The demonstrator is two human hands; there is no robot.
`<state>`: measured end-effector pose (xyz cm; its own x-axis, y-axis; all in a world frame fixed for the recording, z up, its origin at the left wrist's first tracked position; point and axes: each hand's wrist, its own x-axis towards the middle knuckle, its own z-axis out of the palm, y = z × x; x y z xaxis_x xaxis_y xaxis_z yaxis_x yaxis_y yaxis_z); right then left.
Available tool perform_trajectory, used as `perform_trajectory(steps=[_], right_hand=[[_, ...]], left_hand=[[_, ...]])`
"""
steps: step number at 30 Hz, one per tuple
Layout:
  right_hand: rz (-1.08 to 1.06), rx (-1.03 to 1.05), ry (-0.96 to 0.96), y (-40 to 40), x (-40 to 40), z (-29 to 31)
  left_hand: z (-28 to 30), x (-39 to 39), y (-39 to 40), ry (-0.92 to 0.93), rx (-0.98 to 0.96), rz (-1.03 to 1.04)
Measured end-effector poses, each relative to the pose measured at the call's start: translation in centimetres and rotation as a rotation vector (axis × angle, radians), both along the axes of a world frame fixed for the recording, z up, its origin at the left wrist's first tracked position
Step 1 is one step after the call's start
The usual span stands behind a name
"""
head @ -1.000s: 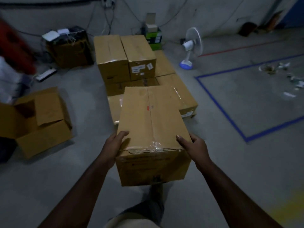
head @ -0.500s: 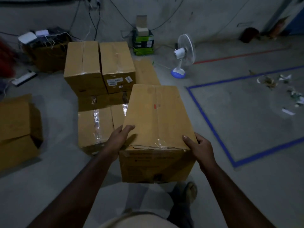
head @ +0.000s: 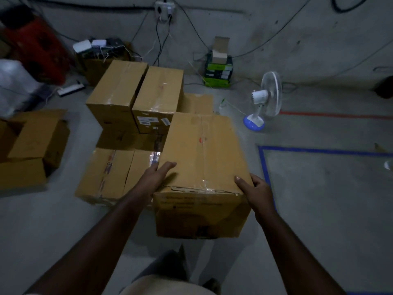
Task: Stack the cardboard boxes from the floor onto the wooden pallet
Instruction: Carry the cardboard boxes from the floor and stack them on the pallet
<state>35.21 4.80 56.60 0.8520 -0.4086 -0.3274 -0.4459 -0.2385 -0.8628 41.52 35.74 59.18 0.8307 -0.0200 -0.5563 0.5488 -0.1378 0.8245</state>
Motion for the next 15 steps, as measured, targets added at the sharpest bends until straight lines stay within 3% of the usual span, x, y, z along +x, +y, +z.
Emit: perform_trajectory(steps=[15], right_hand=[[0.015,0.022,0.017,-10.3,22.4,-1.3]], left_hand=[[-2.9,22.7,-9.8,-0.023,-0.068,-0.044]])
